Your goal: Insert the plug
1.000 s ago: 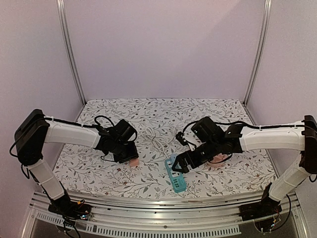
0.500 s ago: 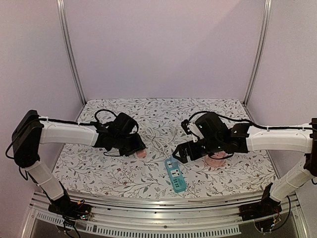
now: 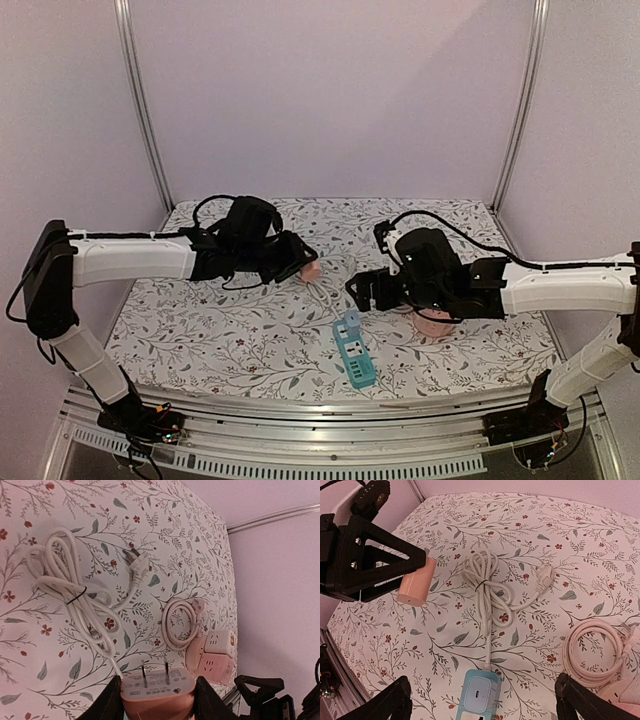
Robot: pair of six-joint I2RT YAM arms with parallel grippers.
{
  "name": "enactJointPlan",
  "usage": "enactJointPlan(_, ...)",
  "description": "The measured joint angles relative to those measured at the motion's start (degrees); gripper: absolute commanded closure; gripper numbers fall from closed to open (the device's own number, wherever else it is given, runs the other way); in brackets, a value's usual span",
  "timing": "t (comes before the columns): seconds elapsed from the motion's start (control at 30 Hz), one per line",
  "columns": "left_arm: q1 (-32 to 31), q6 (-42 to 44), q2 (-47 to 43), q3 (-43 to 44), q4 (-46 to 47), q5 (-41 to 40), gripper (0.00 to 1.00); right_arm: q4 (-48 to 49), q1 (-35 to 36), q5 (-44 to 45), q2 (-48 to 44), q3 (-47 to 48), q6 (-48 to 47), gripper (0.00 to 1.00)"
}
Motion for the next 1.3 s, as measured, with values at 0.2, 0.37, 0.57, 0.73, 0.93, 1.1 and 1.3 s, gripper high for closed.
enactJointPlan(0.2, 0.0, -2.6, 0.0, 2.4, 4.7, 2.3, 1.00, 6.4, 1.1, 2.8, 0.0, -0.4, 0.3, 0.01)
enactJointPlan(0.37, 0.0, -5.3, 0.0, 2.7, 7.3, 3.4, 1.00, 11.7, 2.6, 5.4, 0.1, -0.4, 0.3, 0.01)
enactJointPlan(0.57, 0.0, -8.1, 0.0, 2.7, 10.8, 5.0, 1.00, 17.5, 3.8, 7.9, 2.4, -0.4, 0.2, 0.02)
enactJointPlan(0.73, 0.0, -10.8, 0.0, 2.2, 15.0, 6.4, 1.00, 24.1, 4.1, 9.7, 5.7, -0.4, 0.2, 0.05)
enactJointPlan(0.93, 0.0, -12.9, -0.7, 0.5, 17.8, 6.6, 1.00, 31.8, 4.3, 10.8, 9.1, -0.4, -1.3, 0.09)
enactJointPlan(1.1, 0.0, -14.0, -2.7, -1.1, 19.1, 6.3, 1.00, 37.6, 4.4, 11.3, 10.5, -0.4, -2.8, 0.14)
enactJointPlan(1.3, 0.0, -14.5, -4.0, -1.9, 21.0, 6.1, 1.00, 41.8, 4.8, 11.5, 13.0, 0.7, -3.5, 0.18)
